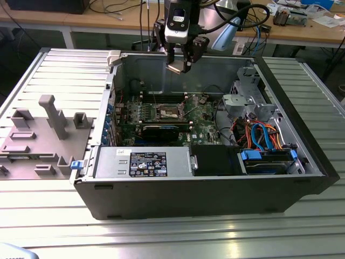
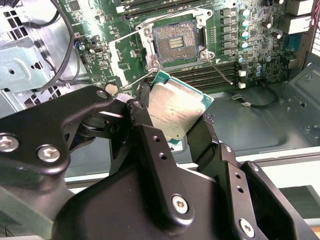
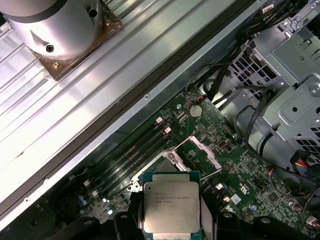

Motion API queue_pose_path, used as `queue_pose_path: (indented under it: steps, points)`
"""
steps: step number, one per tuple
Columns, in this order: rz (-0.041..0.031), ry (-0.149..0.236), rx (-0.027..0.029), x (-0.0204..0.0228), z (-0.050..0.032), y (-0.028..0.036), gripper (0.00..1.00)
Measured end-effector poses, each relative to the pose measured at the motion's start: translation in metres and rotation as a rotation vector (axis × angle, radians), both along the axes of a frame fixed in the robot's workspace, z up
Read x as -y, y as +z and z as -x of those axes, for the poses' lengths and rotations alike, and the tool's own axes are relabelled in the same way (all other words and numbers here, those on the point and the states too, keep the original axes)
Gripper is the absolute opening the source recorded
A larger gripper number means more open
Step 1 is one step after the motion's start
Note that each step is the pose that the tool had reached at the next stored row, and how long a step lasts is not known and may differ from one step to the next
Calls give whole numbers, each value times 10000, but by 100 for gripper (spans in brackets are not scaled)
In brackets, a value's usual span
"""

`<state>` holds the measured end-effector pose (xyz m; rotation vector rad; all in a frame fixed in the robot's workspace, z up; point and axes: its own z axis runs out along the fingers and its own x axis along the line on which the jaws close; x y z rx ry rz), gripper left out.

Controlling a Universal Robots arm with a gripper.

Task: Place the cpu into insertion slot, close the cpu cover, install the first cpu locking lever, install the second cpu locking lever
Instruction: 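Place the cpu into insertion slot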

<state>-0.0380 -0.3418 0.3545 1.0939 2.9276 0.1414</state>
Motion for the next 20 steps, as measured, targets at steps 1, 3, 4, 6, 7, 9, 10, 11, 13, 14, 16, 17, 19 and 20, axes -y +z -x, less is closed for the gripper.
queue_pose_path:
  steps: [1,3,4,6,7,9,10,11,13,14,16,17,19,20]
  points:
    - [0,-11,0,0,0,0,55]
    - [0,-41,-1,0,0,0,55]
    - [1,-65,-1,0,0,0,55]
    - [1,-93,0,0,0,0,55]
    - [0,-106,-1,1,0,0,55]
    - [0,-140,0,1,0,0,55]
    - [0,-169,0,1,0,0,55]
    - [1,-191,-1,1,0,0,55]
    - [0,-213,0,1,0,0,55]
    - [1,-224,-1,1,0,0,55]
    - [0,-254,0,1,0,-1,55]
    - [0,-265,0,2,0,0,55]
    - [0,-289,0,2,0,-1,55]
    - [0,-301,0,2,0,0,55]
